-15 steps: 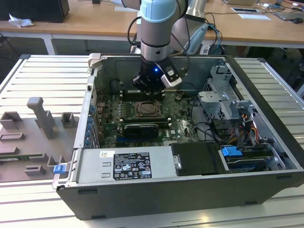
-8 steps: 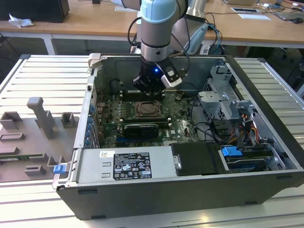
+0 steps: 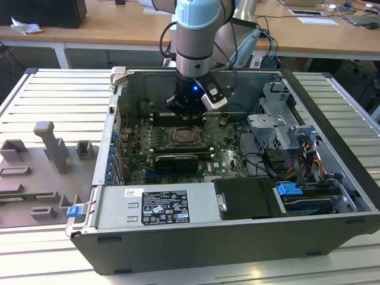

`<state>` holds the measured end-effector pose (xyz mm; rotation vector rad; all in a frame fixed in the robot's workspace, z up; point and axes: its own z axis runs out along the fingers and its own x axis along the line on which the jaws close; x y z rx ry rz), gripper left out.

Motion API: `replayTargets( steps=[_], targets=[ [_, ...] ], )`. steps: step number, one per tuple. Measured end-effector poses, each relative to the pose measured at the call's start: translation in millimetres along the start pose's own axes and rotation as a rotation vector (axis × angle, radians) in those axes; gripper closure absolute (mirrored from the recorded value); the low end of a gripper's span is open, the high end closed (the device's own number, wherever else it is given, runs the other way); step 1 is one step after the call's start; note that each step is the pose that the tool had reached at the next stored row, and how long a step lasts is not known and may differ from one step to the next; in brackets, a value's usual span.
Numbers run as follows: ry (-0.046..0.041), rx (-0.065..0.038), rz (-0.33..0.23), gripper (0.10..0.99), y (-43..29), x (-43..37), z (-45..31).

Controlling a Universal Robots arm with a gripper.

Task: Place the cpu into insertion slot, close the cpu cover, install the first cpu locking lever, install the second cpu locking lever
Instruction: 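Install the first cpu locking lever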

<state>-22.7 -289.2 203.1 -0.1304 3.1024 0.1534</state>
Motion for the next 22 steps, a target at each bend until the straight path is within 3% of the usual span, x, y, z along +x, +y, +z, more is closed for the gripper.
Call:
replayTargets(
  steps=[12,17,22],
  targets=[
    [0.0002,0.003,0.0,0.98,-0.1,-0.3,1.6],
    [0.0002,0.003,0.0,0.98,0.8,-0.7,-8.0],
    [0.0002,0.003,0.0,0.98,-1.6,-0.5,-8.9]
  ],
)
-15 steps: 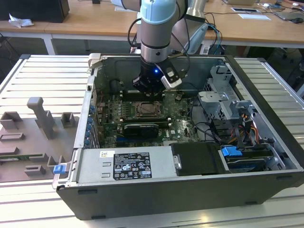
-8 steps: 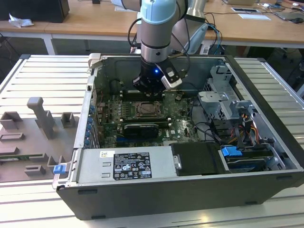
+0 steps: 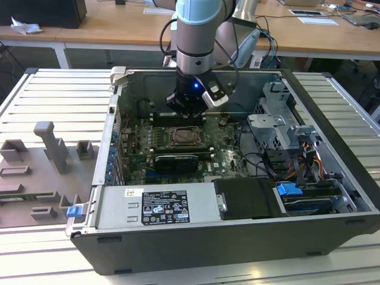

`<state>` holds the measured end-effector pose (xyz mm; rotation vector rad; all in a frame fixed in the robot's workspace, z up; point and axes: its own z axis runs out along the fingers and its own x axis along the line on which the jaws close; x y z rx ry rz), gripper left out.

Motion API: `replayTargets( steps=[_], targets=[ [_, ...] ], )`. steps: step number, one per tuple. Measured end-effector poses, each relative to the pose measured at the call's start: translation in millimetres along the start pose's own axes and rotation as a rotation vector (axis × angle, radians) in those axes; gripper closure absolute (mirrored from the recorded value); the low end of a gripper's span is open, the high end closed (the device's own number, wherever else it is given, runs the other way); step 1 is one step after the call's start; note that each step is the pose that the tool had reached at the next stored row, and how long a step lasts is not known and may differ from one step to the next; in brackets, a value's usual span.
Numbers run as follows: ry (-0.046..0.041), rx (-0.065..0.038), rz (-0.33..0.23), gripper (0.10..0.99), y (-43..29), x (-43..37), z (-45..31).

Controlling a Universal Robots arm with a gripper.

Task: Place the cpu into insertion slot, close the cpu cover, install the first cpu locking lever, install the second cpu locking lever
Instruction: 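Install the first cpu locking lever, then install the second cpu locking lever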

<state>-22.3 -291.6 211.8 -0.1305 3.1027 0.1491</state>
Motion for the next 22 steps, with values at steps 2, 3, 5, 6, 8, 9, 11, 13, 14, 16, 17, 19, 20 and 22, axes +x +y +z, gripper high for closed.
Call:
replayTargets(
  steps=[2,3,5,6,8,9,11,13,14,16,17,19,20,22],
  targets=[
    [0.0,0.0,0.0,0.98,-1.1,0.1,-0.1],
    [0.0001,0.0,0.0,0.98,-1.7,0.2,-0.2],
    [0.0,0.0,0.0,0.98,-2.6,0.2,-0.3],
    [0.0,0.0,0.0,0.98,-3.1,0.3,-0.3],
    [0.0,0.0,0.0,0.98,-3.8,0.3,-0.4],
    [0.0001,0.0,0.0,0.98,-4.2,0.4,-0.4],
    [0.0,0.0,0.0,0.98,-5.1,0.4,-0.5],
    [0.0,0.0,0.0,0.98,-6.7,0.6,-0.6],
    [0.0,0.0,0.0,0.98,-7.3,0.6,-0.7],
    [0.0,0.0,0.0,0.98,-8.1,0.7,-0.8],
    [0.0,0.0,0.0,0.98,-8.4,0.7,-0.8],
    [-0.0001,0.0,0.0,0.98,-9.0,0.8,-0.8],
    [0.0,0.0,0.0,0.98,-9.5,0.8,-0.9],
    [0.0,0.0,0.0,0.98,-10.0,0.9,-1.0]
  ],
)
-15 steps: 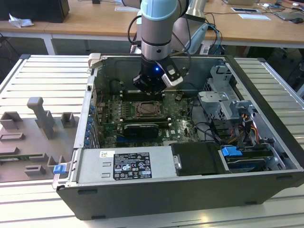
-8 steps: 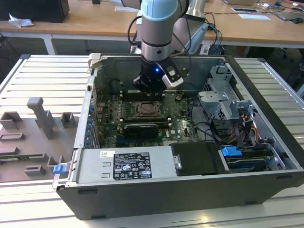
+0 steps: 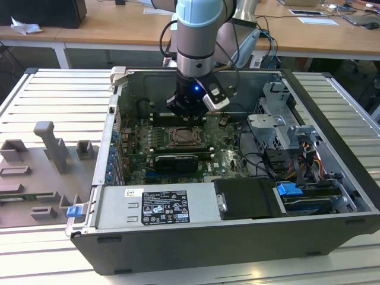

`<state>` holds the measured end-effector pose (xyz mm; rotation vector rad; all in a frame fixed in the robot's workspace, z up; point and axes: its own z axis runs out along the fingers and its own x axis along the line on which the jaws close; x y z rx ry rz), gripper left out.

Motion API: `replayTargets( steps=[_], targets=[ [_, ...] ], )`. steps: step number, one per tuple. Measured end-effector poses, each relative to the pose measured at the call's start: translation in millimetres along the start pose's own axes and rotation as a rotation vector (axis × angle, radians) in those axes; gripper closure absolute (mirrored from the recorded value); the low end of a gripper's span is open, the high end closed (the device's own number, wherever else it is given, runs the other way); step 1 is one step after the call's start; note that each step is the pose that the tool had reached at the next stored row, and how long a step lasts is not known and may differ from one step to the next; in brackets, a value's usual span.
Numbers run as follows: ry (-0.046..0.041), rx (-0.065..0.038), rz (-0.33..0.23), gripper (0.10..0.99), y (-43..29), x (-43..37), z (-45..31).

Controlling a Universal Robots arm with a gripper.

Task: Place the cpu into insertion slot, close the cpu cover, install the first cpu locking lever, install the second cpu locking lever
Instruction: 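Install the second cpu locking lever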

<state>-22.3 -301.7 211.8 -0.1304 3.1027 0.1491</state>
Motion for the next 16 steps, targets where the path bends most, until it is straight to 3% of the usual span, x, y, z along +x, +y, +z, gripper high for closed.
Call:
replayTargets(
  steps=[5,8,12,16],
  targets=[
    [0.0001,0.0,0.0,0.98,-0.6,0.0,-2.8],
    [0.0,0.0,0.0,0.98,0.0,-0.3,-9.8],
    [0.0,0.0,0.0,0.98,1.5,-0.9,-25.1],
    [0.0,0.0,0.0,0.98,0.8,-0.9,-28.1]
  ],
)
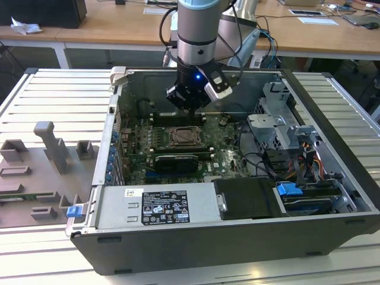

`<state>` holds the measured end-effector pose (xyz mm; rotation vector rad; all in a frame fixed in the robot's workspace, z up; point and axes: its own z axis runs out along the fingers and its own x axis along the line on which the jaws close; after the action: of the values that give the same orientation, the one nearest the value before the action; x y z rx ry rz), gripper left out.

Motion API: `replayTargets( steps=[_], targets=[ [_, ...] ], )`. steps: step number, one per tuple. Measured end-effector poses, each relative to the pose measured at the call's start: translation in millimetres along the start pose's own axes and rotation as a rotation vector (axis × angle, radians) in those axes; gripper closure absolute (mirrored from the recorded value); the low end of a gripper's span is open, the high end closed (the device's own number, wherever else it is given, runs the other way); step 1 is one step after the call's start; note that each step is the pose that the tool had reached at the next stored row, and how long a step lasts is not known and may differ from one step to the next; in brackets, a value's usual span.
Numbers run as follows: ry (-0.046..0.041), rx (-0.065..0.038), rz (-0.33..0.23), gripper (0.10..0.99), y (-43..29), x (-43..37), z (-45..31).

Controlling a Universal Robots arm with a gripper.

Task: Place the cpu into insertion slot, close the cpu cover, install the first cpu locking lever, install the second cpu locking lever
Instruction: 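Install the second cpu locking lever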

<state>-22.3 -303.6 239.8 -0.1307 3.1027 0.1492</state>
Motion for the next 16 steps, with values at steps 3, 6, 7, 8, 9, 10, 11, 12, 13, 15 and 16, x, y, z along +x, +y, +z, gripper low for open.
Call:
replayTargets(
  steps=[3,6,7,8,9,10,11,12,13,15,16],
  targets=[
    [0.0,0.0,0.0,0.98,-3.2,0.4,-0.3],
    [-0.0001,0.0,0.0,0.98,-7.0,0.9,-0.7],
    [0.0,0.0,0.0,0.98,-7.9,1.0,-0.8],
    [0.0,0.0,0.0,0.98,-8.9,1.1,-0.9],
    [0.0,0.0,0.0,0.98,-10.0,1.1,-1.0],
    [0.0,0.0,0.0,0.98,-11.2,1.3,-1.1],
    [0.0,0.0,0.0,0.98,-12.4,1.4,-1.2],
    [0.0,0.0,0.0,0.98,-13.9,1.5,-1.3],
    [0.0,0.0,0.0,0.98,-15.5,1.6,-1.5],
    [0.0,0.0,0.0,0.98,-20.6,2.1,-1.9],
    [0.0,0.0,0.0,0.98,-23.6,2.5,-2.1]
  ],
)
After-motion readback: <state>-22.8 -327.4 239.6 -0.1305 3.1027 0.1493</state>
